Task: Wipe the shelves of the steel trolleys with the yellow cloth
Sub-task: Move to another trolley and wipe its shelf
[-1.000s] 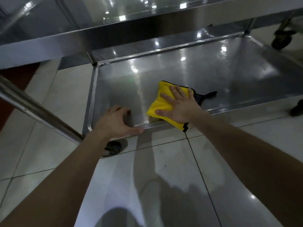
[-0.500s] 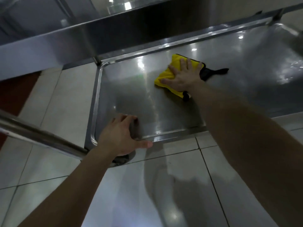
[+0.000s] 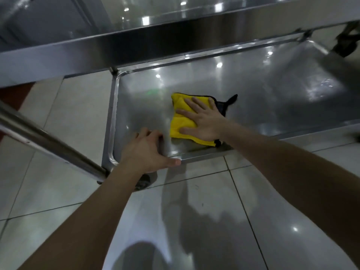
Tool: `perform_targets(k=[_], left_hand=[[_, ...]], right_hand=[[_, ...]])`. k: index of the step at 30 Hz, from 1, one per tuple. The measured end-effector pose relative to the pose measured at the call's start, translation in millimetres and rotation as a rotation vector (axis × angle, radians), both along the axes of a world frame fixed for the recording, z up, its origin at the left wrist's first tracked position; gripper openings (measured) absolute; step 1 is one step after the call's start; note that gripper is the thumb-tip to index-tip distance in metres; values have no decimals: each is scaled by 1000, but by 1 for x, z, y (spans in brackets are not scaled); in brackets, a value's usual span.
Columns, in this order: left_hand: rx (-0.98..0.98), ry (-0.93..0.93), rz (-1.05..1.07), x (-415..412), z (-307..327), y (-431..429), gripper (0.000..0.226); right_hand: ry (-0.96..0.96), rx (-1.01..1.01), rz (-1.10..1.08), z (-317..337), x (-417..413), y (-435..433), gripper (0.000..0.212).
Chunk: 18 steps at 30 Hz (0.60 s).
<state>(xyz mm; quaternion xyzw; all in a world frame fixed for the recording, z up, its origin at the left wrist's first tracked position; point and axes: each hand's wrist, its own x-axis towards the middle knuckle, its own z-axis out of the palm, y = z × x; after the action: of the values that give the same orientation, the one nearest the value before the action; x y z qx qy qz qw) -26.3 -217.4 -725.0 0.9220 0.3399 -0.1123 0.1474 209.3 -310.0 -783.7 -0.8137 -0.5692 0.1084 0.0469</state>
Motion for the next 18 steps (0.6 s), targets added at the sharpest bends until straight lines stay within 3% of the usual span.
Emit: perform_targets(k=[4,8,11,15,18], left_hand=[[-5,25,-8,1,3,3,128],[-9,45,-7,4,8,4,114],[-18,94,-3,7,12,2,120],[35,182,-13,31,19,-12,150],[68,111,-129,60,17,-32,141]], right_hand=[[-23,-150,34,10,7,-70,83],[59,-285,-24,32,4,-69,99],[100,-234,-159,25,-19,-54,109],[-32,-38,-237,-10,-42,-52,107],[-46,30,-218,-18,-35,-52,96]])
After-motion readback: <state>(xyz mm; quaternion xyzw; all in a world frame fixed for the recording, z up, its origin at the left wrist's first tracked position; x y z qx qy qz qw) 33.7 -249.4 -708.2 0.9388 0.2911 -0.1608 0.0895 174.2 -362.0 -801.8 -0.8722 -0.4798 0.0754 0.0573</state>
